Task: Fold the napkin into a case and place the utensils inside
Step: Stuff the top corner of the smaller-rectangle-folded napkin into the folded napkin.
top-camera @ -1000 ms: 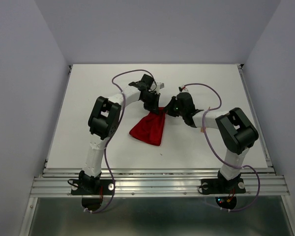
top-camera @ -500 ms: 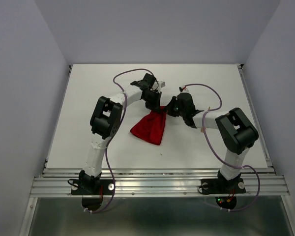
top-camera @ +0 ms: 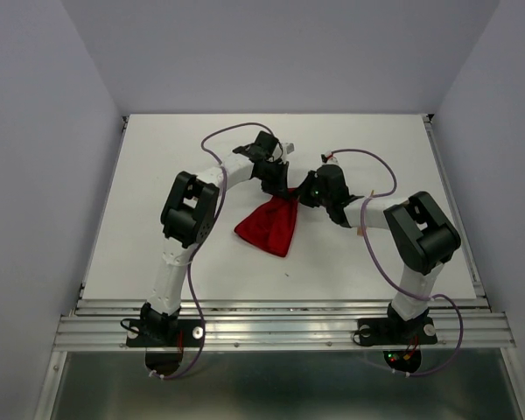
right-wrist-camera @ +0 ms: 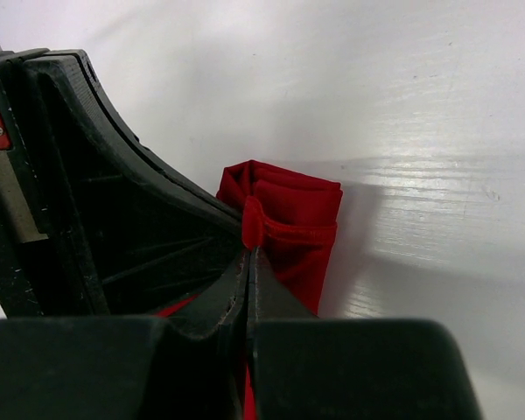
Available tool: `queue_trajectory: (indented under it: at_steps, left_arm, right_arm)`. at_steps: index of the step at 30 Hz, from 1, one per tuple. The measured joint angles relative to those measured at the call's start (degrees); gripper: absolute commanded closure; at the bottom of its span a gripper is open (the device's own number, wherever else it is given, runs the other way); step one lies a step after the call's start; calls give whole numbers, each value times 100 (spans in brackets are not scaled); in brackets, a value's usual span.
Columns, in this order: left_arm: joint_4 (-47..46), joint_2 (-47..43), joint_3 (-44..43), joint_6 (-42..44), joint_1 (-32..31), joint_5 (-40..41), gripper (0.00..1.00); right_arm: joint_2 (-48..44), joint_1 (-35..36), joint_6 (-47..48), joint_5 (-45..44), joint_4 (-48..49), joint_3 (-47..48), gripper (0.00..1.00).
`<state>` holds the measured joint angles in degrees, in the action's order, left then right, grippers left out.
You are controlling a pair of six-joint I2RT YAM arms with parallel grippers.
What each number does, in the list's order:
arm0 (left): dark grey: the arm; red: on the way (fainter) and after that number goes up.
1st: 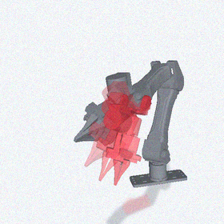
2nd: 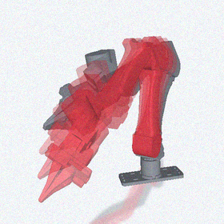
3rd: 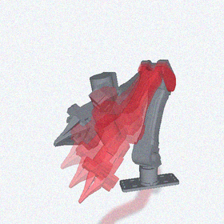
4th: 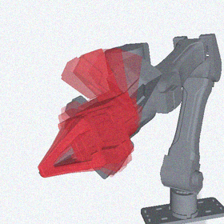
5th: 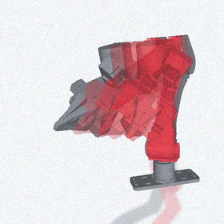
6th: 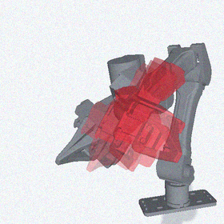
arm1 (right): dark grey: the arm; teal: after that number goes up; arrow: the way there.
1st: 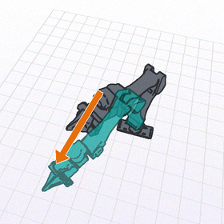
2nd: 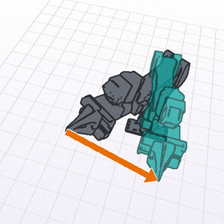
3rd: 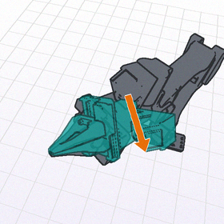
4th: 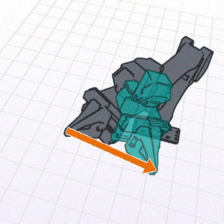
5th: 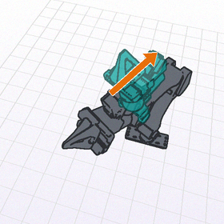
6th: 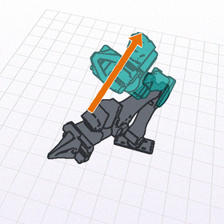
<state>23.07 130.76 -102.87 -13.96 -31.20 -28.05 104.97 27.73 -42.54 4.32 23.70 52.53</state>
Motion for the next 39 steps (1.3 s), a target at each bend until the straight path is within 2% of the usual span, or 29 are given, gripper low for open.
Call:
queue_trajectory:
  at_steps: [13, 27, 33, 34, 35, 39]
  left_arm:
    - [-96, 0, 13, -50, -94, 4, 100]
    - [-111, 0, 26, 13, -57, 125, 100]
    - [-105, 0, 26, 17, -59, 133, 95]
    - [-103, 0, 24, 17, -59, 136, 92]
    - [-98, 0, 22, 20, -59, 136, 82]
    - [-50, 0, 20, 57, -59, 160, 65]
  right_arm:
    - [31, 0, -55, 0, -9, 15, 99]
    - [649, -66, -55, -46, -232, 439, 99]
    - [651, -66, -57, -90, -328, 479, 99]
    - [651, -66, -57, -98, -328, 479, 99]
    - [651, -66, -59, -122, -330, 479, 99]
    - [649, -66, -63, -173, -337, 479, 99]
